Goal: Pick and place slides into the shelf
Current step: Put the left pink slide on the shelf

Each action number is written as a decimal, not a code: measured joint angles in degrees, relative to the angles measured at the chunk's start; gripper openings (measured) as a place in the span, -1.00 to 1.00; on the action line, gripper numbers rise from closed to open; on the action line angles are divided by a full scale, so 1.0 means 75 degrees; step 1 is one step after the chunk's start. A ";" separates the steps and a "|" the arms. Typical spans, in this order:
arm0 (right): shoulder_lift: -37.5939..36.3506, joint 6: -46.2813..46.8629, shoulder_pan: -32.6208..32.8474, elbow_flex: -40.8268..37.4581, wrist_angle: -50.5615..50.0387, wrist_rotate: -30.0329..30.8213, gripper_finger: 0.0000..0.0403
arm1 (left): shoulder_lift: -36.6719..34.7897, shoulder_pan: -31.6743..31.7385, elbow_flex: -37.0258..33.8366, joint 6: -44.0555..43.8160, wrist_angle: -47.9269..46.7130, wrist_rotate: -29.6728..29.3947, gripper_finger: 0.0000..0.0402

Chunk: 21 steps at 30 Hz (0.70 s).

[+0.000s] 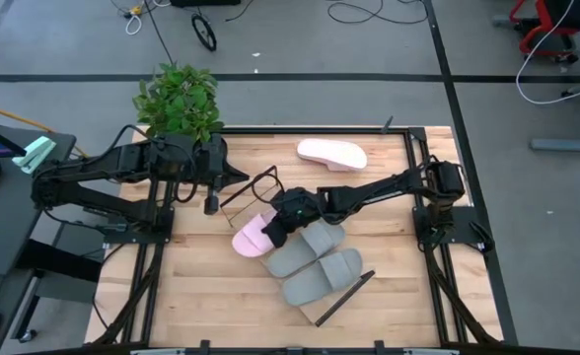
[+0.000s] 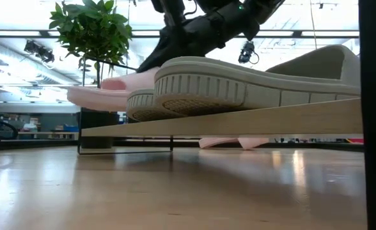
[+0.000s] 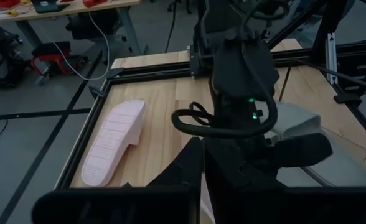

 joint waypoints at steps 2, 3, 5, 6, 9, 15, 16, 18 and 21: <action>-0.0011 0.0014 0.0002 0.0002 -0.0278 -0.0113 -0.96 | 0.0000 0.0000 0.0003 0.0009 -0.0004 0.0000 -0.89; -0.0007 0.0065 0.0009 -0.0007 -0.0381 -0.0176 -0.96 | 0.0000 0.0000 0.0002 0.0062 -0.0004 -0.0002 -0.89; -0.0003 0.0137 0.0046 -0.0012 -0.0460 -0.0217 -0.96 | 0.0000 0.0000 0.0000 0.0123 -0.0007 0.0000 -0.92; -0.0005 0.0188 0.0070 -0.0010 -0.0458 -0.0241 -0.96 | 0.0000 -0.0009 0.0002 0.0134 -0.0004 -0.0003 -0.93; -0.0006 0.0332 0.0112 -0.0006 -0.0492 -0.0255 -0.96 | 0.0000 -0.0009 0.0000 0.0163 -0.0007 -0.0003 -0.95; -0.0006 0.0645 0.0147 -0.0006 -0.0507 -0.0347 -0.96 | 0.0000 -0.0009 0.0002 0.0187 -0.0007 -0.0003 -0.94; -0.0006 0.0672 0.0146 -0.0006 -0.0511 -0.0400 -0.96 | 0.0000 -0.0007 0.0002 0.0187 -0.0007 -0.0003 -0.92; -0.0006 0.0732 0.0147 -0.0006 -0.0536 -0.0462 -0.96 | 0.0000 -0.0006 0.0002 0.0187 -0.0007 0.0000 -0.90; -0.0006 0.0810 0.0146 -0.0006 -0.0546 -0.0577 -0.96 | 0.0000 -0.0006 0.0001 0.0187 -0.0007 0.0000 -0.87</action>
